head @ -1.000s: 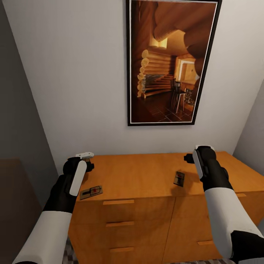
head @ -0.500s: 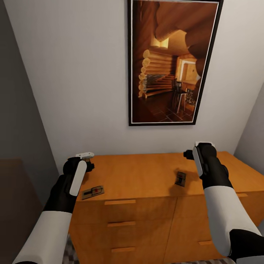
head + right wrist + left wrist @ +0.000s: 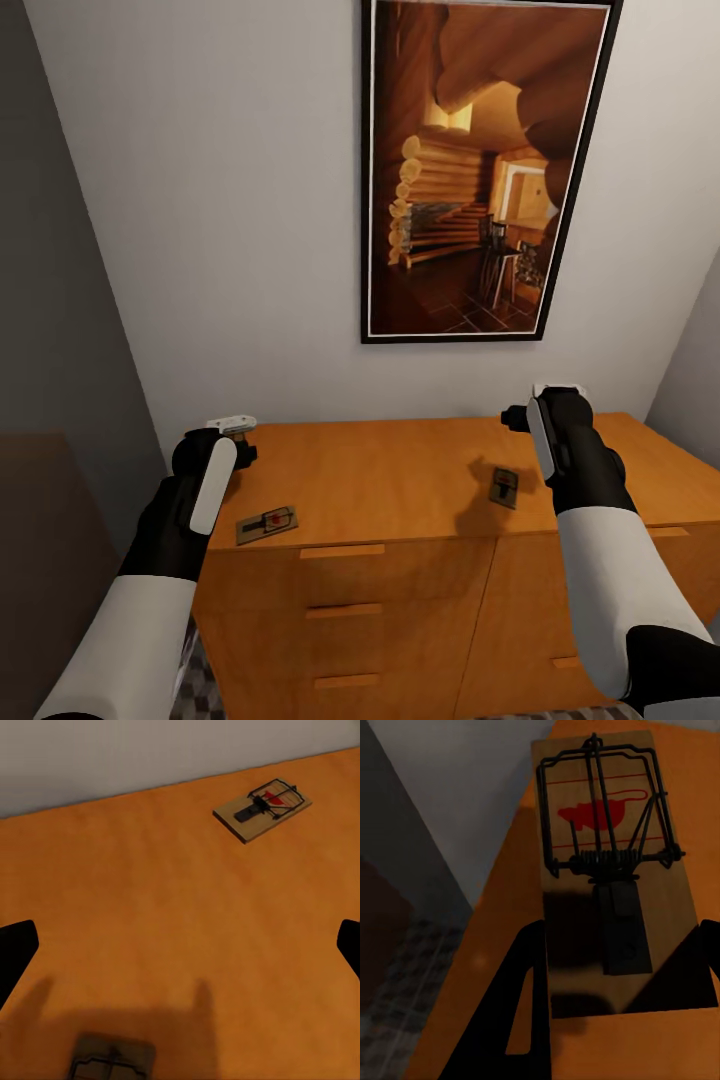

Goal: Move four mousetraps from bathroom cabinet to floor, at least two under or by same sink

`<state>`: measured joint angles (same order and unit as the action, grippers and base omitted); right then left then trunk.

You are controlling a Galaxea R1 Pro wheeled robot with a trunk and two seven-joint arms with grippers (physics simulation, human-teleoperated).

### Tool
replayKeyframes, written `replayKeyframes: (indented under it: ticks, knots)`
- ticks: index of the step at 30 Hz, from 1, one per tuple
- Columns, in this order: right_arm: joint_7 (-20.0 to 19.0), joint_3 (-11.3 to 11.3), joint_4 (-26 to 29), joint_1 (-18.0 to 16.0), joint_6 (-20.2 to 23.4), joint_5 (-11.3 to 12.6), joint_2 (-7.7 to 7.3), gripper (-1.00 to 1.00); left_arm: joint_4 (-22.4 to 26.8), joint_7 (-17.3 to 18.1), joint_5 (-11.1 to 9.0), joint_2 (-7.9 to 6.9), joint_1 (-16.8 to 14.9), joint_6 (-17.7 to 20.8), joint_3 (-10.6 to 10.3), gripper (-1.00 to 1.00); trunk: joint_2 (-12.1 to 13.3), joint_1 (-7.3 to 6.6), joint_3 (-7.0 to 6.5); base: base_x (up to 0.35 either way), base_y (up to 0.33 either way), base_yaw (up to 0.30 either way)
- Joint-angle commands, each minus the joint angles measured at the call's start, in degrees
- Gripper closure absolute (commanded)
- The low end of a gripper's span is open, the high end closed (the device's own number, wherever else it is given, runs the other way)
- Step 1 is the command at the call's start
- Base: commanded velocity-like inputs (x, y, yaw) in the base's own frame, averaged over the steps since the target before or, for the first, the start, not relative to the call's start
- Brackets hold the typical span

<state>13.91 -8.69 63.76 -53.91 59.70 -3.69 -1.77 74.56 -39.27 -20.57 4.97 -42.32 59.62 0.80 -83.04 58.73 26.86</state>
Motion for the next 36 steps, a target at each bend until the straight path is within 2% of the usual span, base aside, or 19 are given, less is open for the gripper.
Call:
replayKeyframes:
  ticks: [1,23,36]
  knots:
    - [-0.2,0.0,0.0,0.0,0.3,-0.4,0.0,-1.0,0.0,-0.5,-0.5,0.04,0.0,0.1,0.1,1.0,0.0,0.0,0.07,0.0,0.006,0.0]
    - [-0.2,0.0,0.3,-0.1,0.3,-0.4,-0.07,-1.0,0.0,-0.5,-0.5,0.04,0.0,0.1,0.1,1.0,0.0,0.0,0.07,0.0,0.001,0.0]
    - [-0.3,0.0,0.3,0.0,0.3,-0.4,-0.08,-1.0,0.0,-0.5,-0.5,0.88,0.0,0.1,0.1,1.0,0.0,0.0,0.07,0.0,0.092,0.0]
